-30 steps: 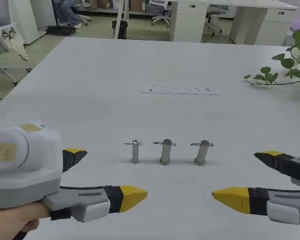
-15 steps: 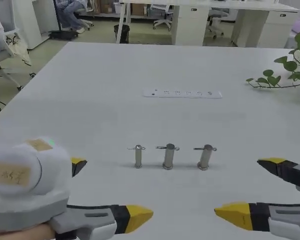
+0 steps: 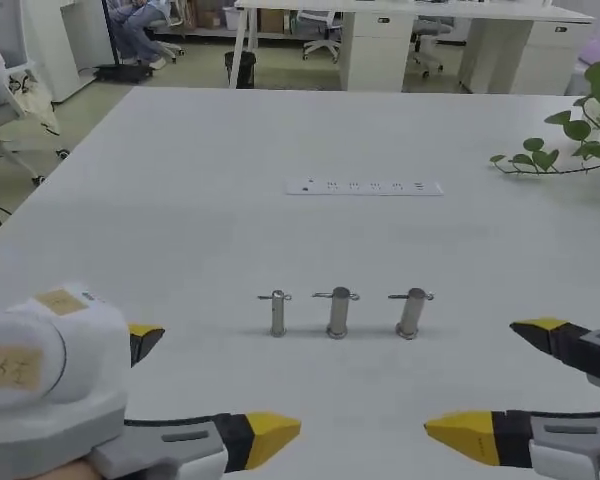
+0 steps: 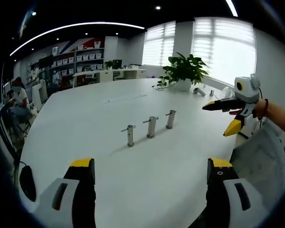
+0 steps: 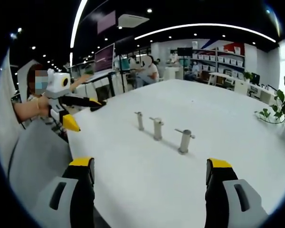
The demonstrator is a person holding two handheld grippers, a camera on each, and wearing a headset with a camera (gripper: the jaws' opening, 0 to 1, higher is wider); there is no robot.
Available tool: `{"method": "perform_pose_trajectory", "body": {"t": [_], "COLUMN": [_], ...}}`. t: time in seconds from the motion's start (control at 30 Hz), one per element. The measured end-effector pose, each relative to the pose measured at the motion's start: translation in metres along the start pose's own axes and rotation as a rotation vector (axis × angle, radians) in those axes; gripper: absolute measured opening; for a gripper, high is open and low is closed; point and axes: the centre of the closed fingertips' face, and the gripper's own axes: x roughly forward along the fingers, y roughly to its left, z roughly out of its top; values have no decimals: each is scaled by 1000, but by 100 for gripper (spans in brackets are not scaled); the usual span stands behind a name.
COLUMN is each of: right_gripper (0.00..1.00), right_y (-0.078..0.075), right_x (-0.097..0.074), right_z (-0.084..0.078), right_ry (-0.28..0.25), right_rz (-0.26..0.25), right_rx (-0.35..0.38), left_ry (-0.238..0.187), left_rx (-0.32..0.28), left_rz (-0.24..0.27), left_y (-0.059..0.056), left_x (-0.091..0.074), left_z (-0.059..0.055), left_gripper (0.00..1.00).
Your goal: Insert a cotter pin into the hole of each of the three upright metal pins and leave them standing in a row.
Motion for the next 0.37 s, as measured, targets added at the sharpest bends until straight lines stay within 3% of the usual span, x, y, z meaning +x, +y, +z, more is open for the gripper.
{"method": "perform_pose_trajectory", "body": {"t": [0.37], "right_gripper": [98], "right_y": [3], "right_x": [4], "right_z": [-9], "right_ry": [32], "right_rz": [1], "right_rx": [-23], "left_ry": [4], "left_rx": [1], "left_rz": [-2], "left_y": [0], "left_x": [1], "left_z": [-1], "left_gripper": [96]}}
